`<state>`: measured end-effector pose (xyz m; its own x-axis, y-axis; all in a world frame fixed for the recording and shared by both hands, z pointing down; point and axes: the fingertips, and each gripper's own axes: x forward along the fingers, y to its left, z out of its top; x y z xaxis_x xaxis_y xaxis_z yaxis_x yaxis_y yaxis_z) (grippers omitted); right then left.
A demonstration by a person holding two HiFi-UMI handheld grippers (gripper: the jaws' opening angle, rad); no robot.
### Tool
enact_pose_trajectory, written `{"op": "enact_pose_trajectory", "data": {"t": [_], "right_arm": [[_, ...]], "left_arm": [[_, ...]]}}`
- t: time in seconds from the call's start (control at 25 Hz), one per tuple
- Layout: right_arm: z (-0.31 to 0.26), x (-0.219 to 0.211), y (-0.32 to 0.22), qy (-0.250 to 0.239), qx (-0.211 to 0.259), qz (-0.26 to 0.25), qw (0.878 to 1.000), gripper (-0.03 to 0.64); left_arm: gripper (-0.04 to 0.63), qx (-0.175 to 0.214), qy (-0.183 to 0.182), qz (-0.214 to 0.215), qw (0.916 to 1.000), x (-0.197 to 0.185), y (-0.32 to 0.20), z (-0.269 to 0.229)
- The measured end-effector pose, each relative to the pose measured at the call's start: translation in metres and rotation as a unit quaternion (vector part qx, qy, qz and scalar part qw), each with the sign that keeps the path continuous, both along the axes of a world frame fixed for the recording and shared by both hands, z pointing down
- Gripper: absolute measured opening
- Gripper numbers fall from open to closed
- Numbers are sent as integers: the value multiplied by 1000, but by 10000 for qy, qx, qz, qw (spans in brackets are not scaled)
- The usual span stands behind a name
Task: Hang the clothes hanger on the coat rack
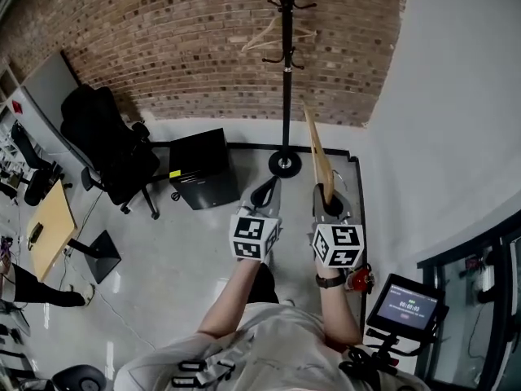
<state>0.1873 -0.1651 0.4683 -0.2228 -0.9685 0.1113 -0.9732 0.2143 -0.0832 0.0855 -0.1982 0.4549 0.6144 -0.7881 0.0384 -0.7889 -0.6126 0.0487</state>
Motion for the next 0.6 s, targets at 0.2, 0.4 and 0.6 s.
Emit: {"op": "enact_pose_trajectory", "data": {"t": [0.2, 0.4, 0.6], "right_arm": [[16, 6, -85, 121, -105, -153, 9998, 6], [7, 11, -189, 329, -51, -250, 9991, 6], [-14, 9, -274, 672, 28, -379, 9970, 8]], "left_arm": [[0, -50, 102, 67, 9999, 23, -89, 15], [0, 132, 243, 110, 9996, 32, -196, -4], [0, 370, 353, 12, 9987, 21, -290, -34]]}}
